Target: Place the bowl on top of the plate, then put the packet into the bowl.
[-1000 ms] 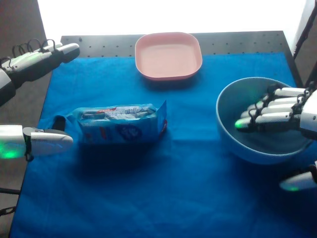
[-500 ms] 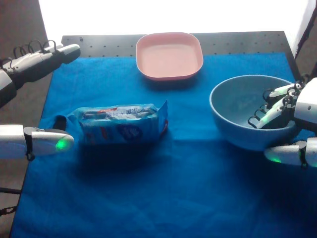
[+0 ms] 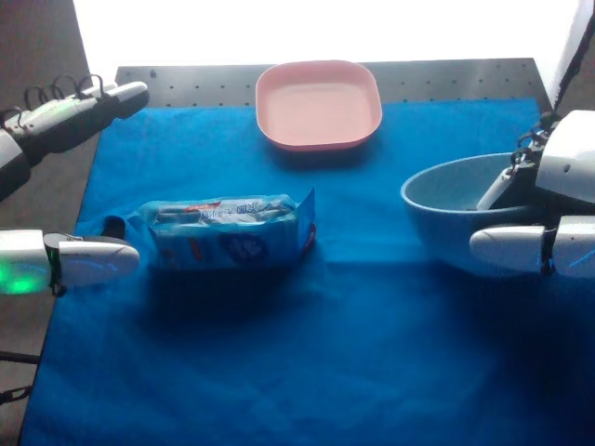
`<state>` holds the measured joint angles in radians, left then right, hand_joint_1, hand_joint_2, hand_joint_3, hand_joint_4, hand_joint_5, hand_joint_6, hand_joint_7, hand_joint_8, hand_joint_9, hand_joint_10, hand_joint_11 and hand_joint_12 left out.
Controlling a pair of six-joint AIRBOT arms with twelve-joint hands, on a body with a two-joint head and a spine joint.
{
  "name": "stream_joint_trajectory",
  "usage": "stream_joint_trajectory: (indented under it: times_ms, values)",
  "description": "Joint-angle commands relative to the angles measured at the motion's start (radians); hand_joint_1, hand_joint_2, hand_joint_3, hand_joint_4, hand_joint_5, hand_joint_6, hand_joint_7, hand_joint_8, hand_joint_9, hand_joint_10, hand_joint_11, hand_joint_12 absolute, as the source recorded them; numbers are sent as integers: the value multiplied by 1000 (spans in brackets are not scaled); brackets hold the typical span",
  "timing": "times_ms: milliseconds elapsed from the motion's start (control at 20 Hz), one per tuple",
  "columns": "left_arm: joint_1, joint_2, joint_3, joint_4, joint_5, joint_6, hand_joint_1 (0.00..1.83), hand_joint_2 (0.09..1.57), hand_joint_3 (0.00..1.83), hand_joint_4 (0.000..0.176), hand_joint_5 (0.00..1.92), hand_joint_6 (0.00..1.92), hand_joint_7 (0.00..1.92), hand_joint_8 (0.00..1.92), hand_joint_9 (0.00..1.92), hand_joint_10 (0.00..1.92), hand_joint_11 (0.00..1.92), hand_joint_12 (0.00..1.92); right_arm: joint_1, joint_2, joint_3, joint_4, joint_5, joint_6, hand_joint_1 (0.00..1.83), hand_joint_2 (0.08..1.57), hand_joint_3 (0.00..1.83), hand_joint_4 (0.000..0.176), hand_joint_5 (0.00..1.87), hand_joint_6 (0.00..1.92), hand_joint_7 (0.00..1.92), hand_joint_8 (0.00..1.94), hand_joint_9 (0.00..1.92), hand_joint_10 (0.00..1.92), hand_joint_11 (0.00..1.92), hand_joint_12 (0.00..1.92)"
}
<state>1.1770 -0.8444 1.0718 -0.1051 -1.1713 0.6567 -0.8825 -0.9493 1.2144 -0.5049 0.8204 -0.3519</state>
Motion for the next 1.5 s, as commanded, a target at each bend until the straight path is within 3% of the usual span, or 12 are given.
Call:
stream_joint_trajectory:
  times_ms: [0, 150, 450, 500, 650, 900, 950, 1000, 1100, 1200, 1300, 1450]
  values:
    - [-8, -1, 3, -18, -129, -8, 578, 919, 3, 176, 88, 1, 9, 1, 58, 6, 4, 11, 11, -7, 6, 25, 49, 3, 243, 1494, 3, 0, 1030, 1707, 1414, 1739, 1491, 1856, 1243, 1921]
    - [-8, -2, 2, -19, -132, -9, 577, 929, 6, 176, 89, 1, 5, 1, 60, 6, 7, 13, 22, -10, 8, 26, 49, 3, 231, 1532, 7, 0, 1002, 1889, 1419, 1825, 1524, 1880, 1152, 1921]
    - [-8, -2, 2, -19, -135, -12, 609, 926, 2, 170, 89, 1, 1, 0, 59, 4, 2, 13, 24, -12, 9, 26, 49, 3, 232, 1547, 0, 0, 1016, 1874, 1436, 1733, 1546, 1803, 1291, 1921]
    - [-8, -3, 3, -19, -136, -12, 590, 927, 2, 169, 94, 3, 13, 4, 75, 9, 18, 21, 28, -13, 10, 26, 49, 3, 98, 1559, 3, 0, 1016, 1912, 1411, 1774, 1506, 1843, 1220, 1921]
    - [-8, -4, 3, -19, -140, -13, 611, 929, 2, 169, 93, 1, 6, 0, 56, 0, 0, 16, 37, -14, 11, 26, 50, 3, 217, 1548, 0, 0, 1056, 1681, 1398, 1732, 1471, 1823, 1185, 1921]
    - [-8, -4, 3, -19, -142, -16, 627, 943, 4, 163, 95, 0, 0, 0, 24, 0, 0, 0, 38, -21, 12, 7, 50, 3, 305, 1571, 48, 0, 914, 1921, 1443, 1941, 1582, 1921, 1523, 1921]
    - [-8, -4, 3, -19, -142, -17, 629, 948, 6, 154, 100, 2, 4, 1, 29, 3, 0, 0, 38, -22, 13, 5, 50, 3, 269, 1538, 10, 20, 965, 1921, 1501, 1941, 1605, 1921, 1581, 1921]
    - [-8, -4, 3, -19, -143, -18, 637, 947, 5, 157, 99, 2, 6, 2, 34, 5, 0, 0, 38, -24, 17, 3, 50, 3, 164, 1518, 1, 64, 1055, 1921, 1533, 1941, 1612, 1921, 1593, 1921]
    - [-8, -5, 3, -19, -143, -19, 638, 947, 4, 150, 98, 1, 3, 0, 29, 2, 3, 1, 37, -27, 20, -6, 49, 3, 385, 1562, 7, 95, 1036, 1921, 1517, 1941, 1605, 1921, 1607, 1921]
    - [-8, -7, 4, -20, -143, -20, 659, 944, 1, 151, 99, 1, 0, 0, 26, 0, 0, 0, 37, -32, 21, -21, 42, 3, 484, 1564, 7, 101, 1168, 1921, 1554, 1941, 1634, 1921, 1637, 1921]
    - [-8, -7, 3, -20, -145, -22, 642, 950, 3, 143, 99, 1, 0, 0, 16, 0, 1, 0, 37, -41, 29, -23, 22, 3, 308, 1570, 49, 101, 1138, 1921, 1552, 1941, 1613, 1921, 1580, 1921]
    - [-8, -7, 4, -21, -147, -23, 667, 946, 0, 132, 115, 6, 5, 2, 20, 2, 11, 5, 37, -44, 34, -26, 8, 3, 523, 1571, 26, 120, 1181, 1921, 1546, 1941, 1602, 1921, 1536, 1921]
